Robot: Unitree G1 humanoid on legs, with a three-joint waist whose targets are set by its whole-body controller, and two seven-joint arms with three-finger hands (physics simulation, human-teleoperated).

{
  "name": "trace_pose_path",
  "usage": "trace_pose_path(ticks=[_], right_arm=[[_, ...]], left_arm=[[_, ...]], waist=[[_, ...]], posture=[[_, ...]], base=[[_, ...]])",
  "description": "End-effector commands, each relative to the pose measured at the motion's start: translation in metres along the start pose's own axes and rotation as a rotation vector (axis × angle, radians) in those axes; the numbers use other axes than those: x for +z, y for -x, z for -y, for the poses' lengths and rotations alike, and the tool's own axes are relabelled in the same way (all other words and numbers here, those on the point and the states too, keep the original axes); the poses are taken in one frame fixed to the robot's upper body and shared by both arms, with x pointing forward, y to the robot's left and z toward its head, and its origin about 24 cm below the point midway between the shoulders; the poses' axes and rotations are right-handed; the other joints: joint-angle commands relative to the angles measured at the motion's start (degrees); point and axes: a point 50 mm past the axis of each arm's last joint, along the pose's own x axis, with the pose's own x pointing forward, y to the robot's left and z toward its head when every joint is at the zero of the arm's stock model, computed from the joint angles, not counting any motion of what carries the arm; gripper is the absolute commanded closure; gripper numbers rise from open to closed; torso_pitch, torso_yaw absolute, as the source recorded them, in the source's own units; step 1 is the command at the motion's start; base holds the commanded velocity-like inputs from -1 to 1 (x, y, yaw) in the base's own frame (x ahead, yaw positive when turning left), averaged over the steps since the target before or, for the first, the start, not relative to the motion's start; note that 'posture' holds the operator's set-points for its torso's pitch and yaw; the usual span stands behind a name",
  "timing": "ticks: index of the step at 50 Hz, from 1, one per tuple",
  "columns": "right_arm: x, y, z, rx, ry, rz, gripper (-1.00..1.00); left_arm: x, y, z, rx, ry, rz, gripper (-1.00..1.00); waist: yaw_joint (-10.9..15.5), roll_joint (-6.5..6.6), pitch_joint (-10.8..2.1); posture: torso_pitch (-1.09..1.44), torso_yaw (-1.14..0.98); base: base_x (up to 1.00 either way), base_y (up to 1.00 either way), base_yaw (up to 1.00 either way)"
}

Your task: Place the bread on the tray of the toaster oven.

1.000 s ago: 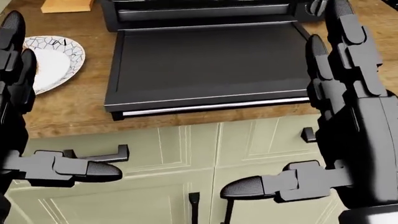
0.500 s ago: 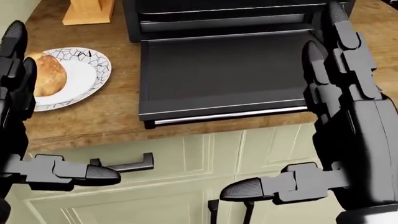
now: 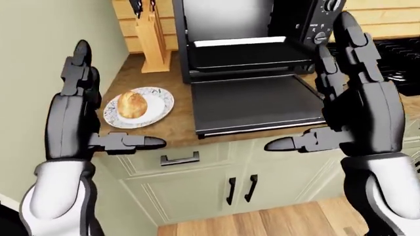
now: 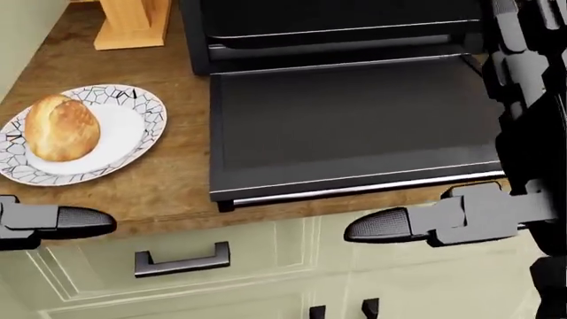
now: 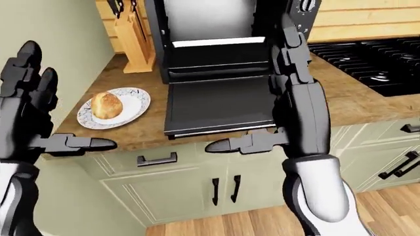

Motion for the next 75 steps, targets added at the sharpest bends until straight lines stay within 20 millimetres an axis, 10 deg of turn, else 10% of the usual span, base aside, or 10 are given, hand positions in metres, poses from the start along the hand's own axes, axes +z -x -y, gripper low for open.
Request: trace_pose_path(ticks=[1, 7, 16, 20, 21, 27, 32, 33, 55, 75], right_arm=[[0.017, 0.004, 0.003, -0.028, -0.074, 0.058, -1.00], [0.031, 0.008, 0.010, -0.043, -0.060, 0.072, -1.00], [0.031, 0.008, 0.010, -0.043, -0.060, 0.074, -1.00], [0.032, 0.009, 0.010, -0.045, -0.058, 0.074, -1.00], [0.031, 0.009, 0.010, -0.045, -0.060, 0.074, -1.00], [0.032, 0.009, 0.011, -0.047, -0.056, 0.074, -1.00], [0.038, 0.007, 0.010, -0.037, -0.068, 0.102, -1.00], [0.040, 0.007, 0.010, -0.034, -0.066, 0.109, -1.00], [0.049, 0.009, 0.015, -0.043, -0.080, 0.155, -1.00], [0.045, 0.010, 0.015, -0.036, -0.078, 0.151, -1.00]], left_arm=[[0.007, 0.000, 0.003, -0.018, 0.001, 0.045, -1.00], [0.004, 0.001, 0.006, -0.027, 0.005, 0.042, -1.00], [0.004, 0.001, 0.006, -0.024, 0.005, 0.041, -1.00], [0.004, 0.001, 0.005, -0.022, 0.006, 0.041, -1.00], [0.004, 0.001, 0.005, -0.023, 0.001, 0.040, -1.00], [0.004, 0.001, 0.004, -0.022, 0.003, 0.041, -1.00], [0.006, -0.001, 0.003, -0.017, 0.000, 0.043, -1.00], [0.006, 0.000, 0.003, -0.019, -0.002, 0.044, -1.00], [0.009, -0.002, -0.012, -0.005, -0.056, 0.030, -1.00], [0.020, -0.085, -0.047, -0.051, -0.279, -0.014, -1.00]], waist=[[-0.30, -0.25, -0.13], [0.50, -6.61, -1.07], [-0.87, -3.57, 0.67], [-1.22, 2.35, -1.08], [-0.60, -0.19, -0.30], [-0.11, -1.23, -0.74], [1.04, -6.45, -0.08], [1.14, -4.65, 0.45], [0.64, -4.34, 0.25], [0.95, -4.52, 0.20]], posture=[[0.00, 0.00], [0.00, 0.00], [0.00, 0.00], [0.00, 0.00], [0.00, 0.00], [0.00, 0.00], [0.00, 0.00], [0.00, 0.00], [0.00, 0.00], [0.00, 0.00]], base=[[0.21, 0.00, 0.00], [0.21, 0.00, 0.00], [0.22, 0.00, 0.00], [0.21, 0.00, 0.00], [0.17, 0.00, 0.00], [0.13, 0.00, 0.00], [0.03, 0.00, 0.00], [0.00, 0.00, 0.00], [0.00, 0.00, 0.00], [0.00, 0.00, 0.00]])
